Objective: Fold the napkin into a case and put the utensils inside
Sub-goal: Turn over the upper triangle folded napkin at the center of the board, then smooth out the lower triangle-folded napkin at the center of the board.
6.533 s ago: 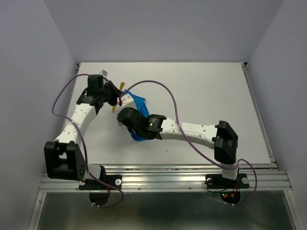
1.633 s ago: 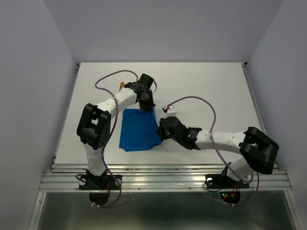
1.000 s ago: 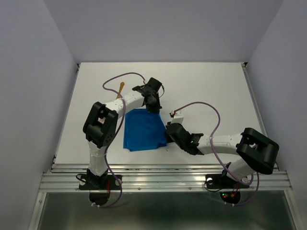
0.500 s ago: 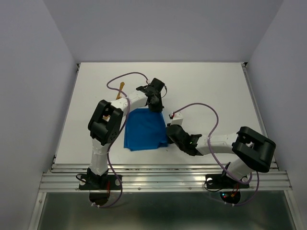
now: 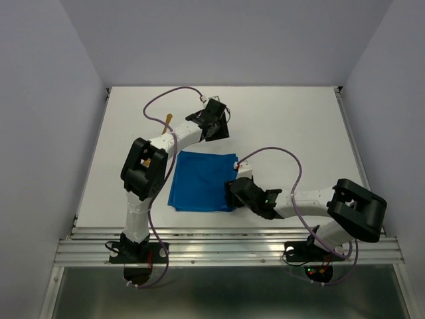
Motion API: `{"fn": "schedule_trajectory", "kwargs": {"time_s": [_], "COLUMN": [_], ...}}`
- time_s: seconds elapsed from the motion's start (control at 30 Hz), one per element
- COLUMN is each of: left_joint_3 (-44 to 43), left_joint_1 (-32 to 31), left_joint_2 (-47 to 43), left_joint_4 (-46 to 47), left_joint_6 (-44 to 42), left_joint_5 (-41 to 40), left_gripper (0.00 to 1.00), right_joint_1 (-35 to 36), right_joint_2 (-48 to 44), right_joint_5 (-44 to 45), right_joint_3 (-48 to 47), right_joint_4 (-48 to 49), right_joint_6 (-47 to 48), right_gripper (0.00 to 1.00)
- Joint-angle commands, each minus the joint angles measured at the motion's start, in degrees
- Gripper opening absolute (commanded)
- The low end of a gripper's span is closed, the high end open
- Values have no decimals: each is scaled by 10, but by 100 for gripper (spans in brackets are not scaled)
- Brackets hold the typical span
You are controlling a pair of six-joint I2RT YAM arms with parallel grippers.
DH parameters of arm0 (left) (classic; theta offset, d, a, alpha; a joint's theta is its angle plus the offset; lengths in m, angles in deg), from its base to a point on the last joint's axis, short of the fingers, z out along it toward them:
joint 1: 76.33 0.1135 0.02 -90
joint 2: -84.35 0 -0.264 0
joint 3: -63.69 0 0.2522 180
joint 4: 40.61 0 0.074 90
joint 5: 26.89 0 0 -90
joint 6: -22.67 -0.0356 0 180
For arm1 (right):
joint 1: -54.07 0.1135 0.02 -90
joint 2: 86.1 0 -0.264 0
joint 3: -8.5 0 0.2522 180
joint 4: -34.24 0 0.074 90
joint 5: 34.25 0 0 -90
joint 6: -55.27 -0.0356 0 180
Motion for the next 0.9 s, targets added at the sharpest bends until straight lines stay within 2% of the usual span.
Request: {"fn": "schedule_trajectory", "kwargs": {"time_s": [0.0,0.13,0.27,0.33,0.4,0.43,0.47,0.5,0.53,0.57,0.6,0.87], "left_joint_3": [-16,-25,-29,-23,-6,23,42,66,113,137,187,371], "left_joint_1": [-3,-3,-3,-2,-2,-2,-2,-2,-3,-5,-9,-80], "left_joint_2": [-60,-86,-125,-139,-168,-179,-207,-222,-237,-268,-284,-386], "left_joint_4": [8,-6,-27,-44,-56,-57,-51,-51,-42,-36,-22,46], "left_joint_6": [-11,-14,-20,-20,-18,-13,-7,-5,0,8,13,62], "left_joint_5": [-14,-30,-49,-54,-54,-50,-38,-28,-18,5,14,101], "left_gripper": [56,56,56,56,55,49,45,39,25,17,0,0], "right_joint_1": [-8,-43,-90,-118,-145,-145,-150,-150,-150,-158,-163,-214], "right_joint_2": [-41,-94,-111,-110,-98,-91,-83,-74,-57,-49,-41,44], "right_joint_5": [9,-14,-78,-123,-175,-184,-191,-192,-192,-198,-202,-240], "right_joint_3": [-7,-25,-55,-66,-86,-97,-119,-131,-142,-158,-166,-221], "right_joint_4": [-87,-128,-158,-162,-163,-169,-179,-185,-190,-195,-196,-198], "right_joint_6": [-17,-37,-47,-52,-52,-52,-49,-45,-44,-44,-44,-23], "right_gripper": [70,72,72,70,62,57,46,40,35,26,24,22]}}
